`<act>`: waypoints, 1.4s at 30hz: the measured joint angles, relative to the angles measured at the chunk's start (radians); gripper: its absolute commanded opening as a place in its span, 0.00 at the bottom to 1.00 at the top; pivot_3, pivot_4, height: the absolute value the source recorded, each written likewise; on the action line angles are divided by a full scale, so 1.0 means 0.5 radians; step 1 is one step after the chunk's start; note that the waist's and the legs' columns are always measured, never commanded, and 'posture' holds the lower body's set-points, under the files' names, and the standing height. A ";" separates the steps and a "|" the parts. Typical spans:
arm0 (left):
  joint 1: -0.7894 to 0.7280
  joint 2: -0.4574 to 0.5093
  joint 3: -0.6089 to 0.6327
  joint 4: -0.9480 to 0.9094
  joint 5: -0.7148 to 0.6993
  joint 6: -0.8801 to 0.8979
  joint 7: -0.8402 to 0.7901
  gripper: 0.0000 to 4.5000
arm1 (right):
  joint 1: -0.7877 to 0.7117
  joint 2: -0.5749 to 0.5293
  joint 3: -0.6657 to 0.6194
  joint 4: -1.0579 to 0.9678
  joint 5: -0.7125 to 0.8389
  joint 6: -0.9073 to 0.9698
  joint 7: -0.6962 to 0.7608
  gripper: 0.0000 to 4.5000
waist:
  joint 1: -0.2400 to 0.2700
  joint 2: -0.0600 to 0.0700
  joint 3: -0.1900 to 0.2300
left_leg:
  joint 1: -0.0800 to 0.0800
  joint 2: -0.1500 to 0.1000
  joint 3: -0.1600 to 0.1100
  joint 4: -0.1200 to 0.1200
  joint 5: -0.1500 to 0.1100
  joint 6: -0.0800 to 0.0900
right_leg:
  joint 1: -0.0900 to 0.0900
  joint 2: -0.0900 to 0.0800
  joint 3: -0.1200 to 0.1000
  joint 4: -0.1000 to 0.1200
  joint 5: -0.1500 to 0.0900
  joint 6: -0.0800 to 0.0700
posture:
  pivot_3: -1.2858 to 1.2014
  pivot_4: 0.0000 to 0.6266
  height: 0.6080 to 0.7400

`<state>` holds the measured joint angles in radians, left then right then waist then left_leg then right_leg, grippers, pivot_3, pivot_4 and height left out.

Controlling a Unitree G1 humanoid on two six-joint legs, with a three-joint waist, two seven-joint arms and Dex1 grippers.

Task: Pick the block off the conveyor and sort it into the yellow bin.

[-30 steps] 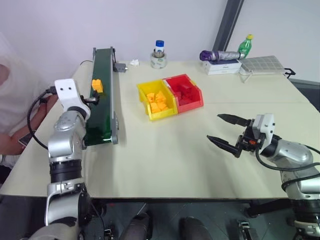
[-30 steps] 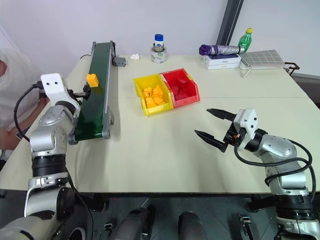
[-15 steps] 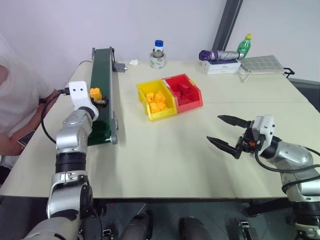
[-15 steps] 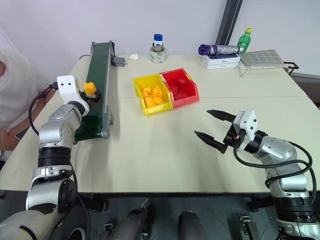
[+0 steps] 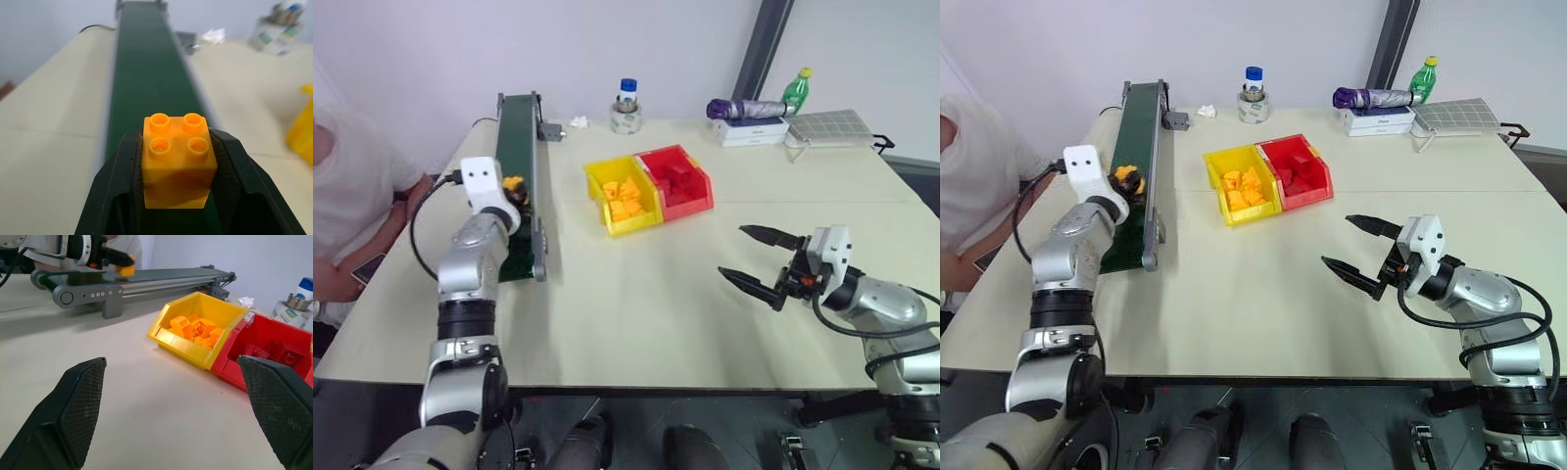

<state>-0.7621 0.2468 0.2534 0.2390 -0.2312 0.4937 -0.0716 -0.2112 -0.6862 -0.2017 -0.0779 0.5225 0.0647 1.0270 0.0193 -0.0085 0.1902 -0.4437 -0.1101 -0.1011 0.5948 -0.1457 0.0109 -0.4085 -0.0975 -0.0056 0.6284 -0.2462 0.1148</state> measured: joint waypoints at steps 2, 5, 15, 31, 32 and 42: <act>-0.027 -0.112 -0.087 -0.079 -0.010 -0.004 -0.024 0.29 | -0.006 0.000 0.000 0.000 -0.004 -0.002 0.000 1.00 | 0.000 0.000 0.000 | 0.000 0.000 0.000 0.001 0.000 0.000 | 0.000 0.000 0.000 0.000 0.000 0.000 | 0.52 0.24 1.00; -0.146 -0.280 -0.188 -0.075 -0.009 -0.032 -0.031 0.29 | -0.013 0.001 0.001 0.002 -0.012 -0.005 -0.003 1.00 | -0.006 -0.001 0.000 | 0.000 0.000 0.000 0.001 0.000 0.000 | 0.000 0.001 0.000 0.001 0.000 0.001 | 0.52 0.24 1.00; -0.703 -0.515 -0.319 1.024 0.148 -0.726 -0.003 0.29 | 0.051 0.001 -0.026 -0.051 -0.013 -0.006 -0.052 1.00 | -0.011 -0.001 0.001 | 0.000 0.000 0.002 0.001 0.000 0.001 | 0.000 0.001 -0.002 0.001 0.000 0.003 | 0.52 0.24 1.00; -0.503 -0.416 -0.257 0.795 -0.004 -0.859 -0.454 0.99 | 0.164 -0.001 -0.097 -0.193 -0.008 0.040 -0.124 1.00 | -0.033 -0.001 0.001 | 0.001 0.000 0.003 0.000 0.000 0.001 | -0.001 0.001 0.000 0.001 0.002 0.010 | 0.52 0.24 1.00; -0.380 -0.364 -0.274 0.599 -0.050 -0.757 -0.528 0.99 | 0.162 -0.001 -0.096 -0.191 -0.007 0.040 -0.120 1.00 | -0.042 -0.001 0.000 | 0.001 0.001 0.004 0.000 0.000 0.001 | -0.002 0.002 0.001 0.003 0.002 0.010 | 0.52 0.24 1.00; 0.735 0.486 -0.154 -1.099 -0.717 0.210 -1.110 0.99 | 0.048 -0.002 -0.057 -0.092 -0.010 0.034 -0.032 1.00 | -0.052 0.002 -0.001 | 0.003 0.004 0.003 0.000 0.000 0.001 | -0.001 0.001 0.005 0.003 0.000 -0.006 | 0.52 0.24 1.00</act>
<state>-0.3945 0.4898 0.1764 -0.3105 -0.5895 0.5986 -0.6264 -0.1874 -0.6874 -0.2300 -0.1238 0.5176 0.0815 1.0110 -0.0067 -0.0073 0.1898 -0.4423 -0.1082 -0.0997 0.5950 -0.1458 0.0112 -0.4088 -0.0968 -0.0033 0.6300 -0.2464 0.1116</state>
